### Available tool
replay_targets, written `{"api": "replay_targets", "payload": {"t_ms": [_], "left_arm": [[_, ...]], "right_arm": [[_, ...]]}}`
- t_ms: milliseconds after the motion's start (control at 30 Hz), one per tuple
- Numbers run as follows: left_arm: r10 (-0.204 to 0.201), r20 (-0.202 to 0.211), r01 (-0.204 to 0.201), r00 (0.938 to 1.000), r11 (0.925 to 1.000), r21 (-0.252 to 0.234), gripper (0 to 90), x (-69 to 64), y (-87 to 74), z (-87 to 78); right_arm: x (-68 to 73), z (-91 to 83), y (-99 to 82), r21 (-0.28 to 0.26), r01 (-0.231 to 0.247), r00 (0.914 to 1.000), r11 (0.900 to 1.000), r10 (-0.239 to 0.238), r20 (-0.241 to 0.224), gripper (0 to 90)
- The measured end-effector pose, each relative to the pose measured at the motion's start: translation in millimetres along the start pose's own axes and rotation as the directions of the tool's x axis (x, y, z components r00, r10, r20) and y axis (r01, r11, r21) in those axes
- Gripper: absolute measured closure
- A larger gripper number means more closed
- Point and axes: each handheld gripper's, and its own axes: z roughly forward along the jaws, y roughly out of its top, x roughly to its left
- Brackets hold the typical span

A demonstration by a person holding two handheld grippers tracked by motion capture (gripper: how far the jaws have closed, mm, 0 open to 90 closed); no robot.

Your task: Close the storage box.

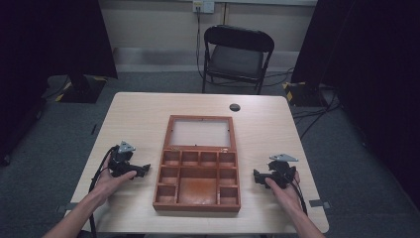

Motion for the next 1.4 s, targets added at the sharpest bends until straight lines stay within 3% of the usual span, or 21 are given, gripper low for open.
{"api": "replay_targets", "payload": {"t_ms": [133,233,300,467,567,633,700,833,900,1000,1067,1133,1167,1200,1233,1300,1400], "left_arm": [[-0.004,0.000,0.004,1.0000,1.0000,0.000,2.5,0.0,1.3,-0.2],[-0.014,-0.006,0.014,0.9999,0.9998,-0.016,16.3,2.8,2.0,-2.6],[-0.036,-0.002,0.036,0.9994,0.9990,-0.025,16.7,3.9,1.8,-2.9],[-0.030,0.004,0.030,0.9995,0.9995,-0.009,16.6,4.2,3.1,-4.3],[-0.040,0.026,0.041,0.9989,0.9991,-0.012,17.1,4.3,4.5,-6.0],[-0.051,0.044,0.052,0.9977,0.9983,-0.027,17.3,4.3,5.9,-7.9],[-0.059,0.054,0.060,0.9968,0.9976,-0.034,17.4,4.2,8.1,-10.1],[-0.064,0.042,0.066,0.9971,0.9969,-0.043,19.0,3.5,11.7,-13.7],[-0.078,0.065,0.081,0.9948,0.9955,-0.049,19.3,2.3,13.3,-15.7],[-0.063,0.063,0.067,0.9960,0.9961,-0.058,18.4,-0.7,15.7,-18.6],[-0.094,0.087,0.098,0.9918,0.9943,-0.042,17.7,-3.2,18.8,-18.9],[-0.099,0.105,0.101,0.9896,0.9947,-0.019,17.7,-4.0,23.2,-19.1],[-0.099,0.105,0.101,0.9896,0.9947,-0.019,17.7,-4.0,23.2,-19.1],[-0.075,0.129,0.076,0.9888,0.9971,-0.004,17.7,-4.9,30.5,-20.1],[-0.076,0.117,0.081,0.9902,0.9959,-0.039,17.7,-6.2,32.2,-21.2],[-0.067,0.106,0.074,0.9921,0.9953,-0.063,17.7,-7.9,34.1,-21.7],[-0.043,0.135,0.046,0.9899,0.9988,-0.016,17.7,-10.8,39.6,-19.1]], "right_arm": [[0.3,-0.3,-0.2,0.000,0.000,1.0000,1.0000,0.000,0.001,0.0],[0.5,-0.3,0.0,0.002,0.001,1.0000,1.0000,-0.001,0.000,0.0],[0.4,-0.6,0.3,0.006,0.002,1.0000,1.0000,-0.002,-0.004,0.0],[1.5,-1.5,1.1,0.010,-0.007,1.0000,0.9999,0.007,-0.006,1.7],[2.2,-2.5,1.8,0.006,-0.007,1.0000,1.0000,0.007,-0.005,7.5],[3.3,-4.0,2.8,-0.008,-0.002,0.9999,1.0000,0.002,-0.013,16.0],[6.3,-3.2,3.1,-0.004,0.013,0.9997,0.9999,-0.013,-0.019,13.9],[12.1,-4.5,5.6,-0.003,0.021,0.9969,0.9998,-0.021,-0.075,14.9],[13.6,-4.7,7.7,0.002,0.032,0.9957,0.9995,-0.031,-0.087,15.4],[16.5,-9.9,13.1,-0.041,0.034,0.9935,0.9986,-0.039,-0.107,20.0],[16.8,-11.5,15.6,-0.055,0.036,0.9922,0.9978,-0.042,-0.117,20.1],[18.0,-10.6,17.3,-0.044,0.046,0.9908,0.9980,-0.051,-0.125,21.1],[18.9,-10.1,17.7,-0.035,0.055,0.9899,0.9979,-0.059,-0.129,21.0],[19.3,-10.5,18.1,-0.037,0.055,0.9888,0.9978,-0.059,-0.137,21.3],[19.3,-11.6,18.9,-0.042,0.048,0.9879,0.9980,-0.054,-0.145,21.8],[18.7,-13.2,20.4,-0.046,0.048,0.9874,0.9978,-0.054,-0.149,21.6],[16.1,-15.8,30.5,-0.068,0.039,0.9880,0.9969,-0.049,-0.147,21.3]]}}
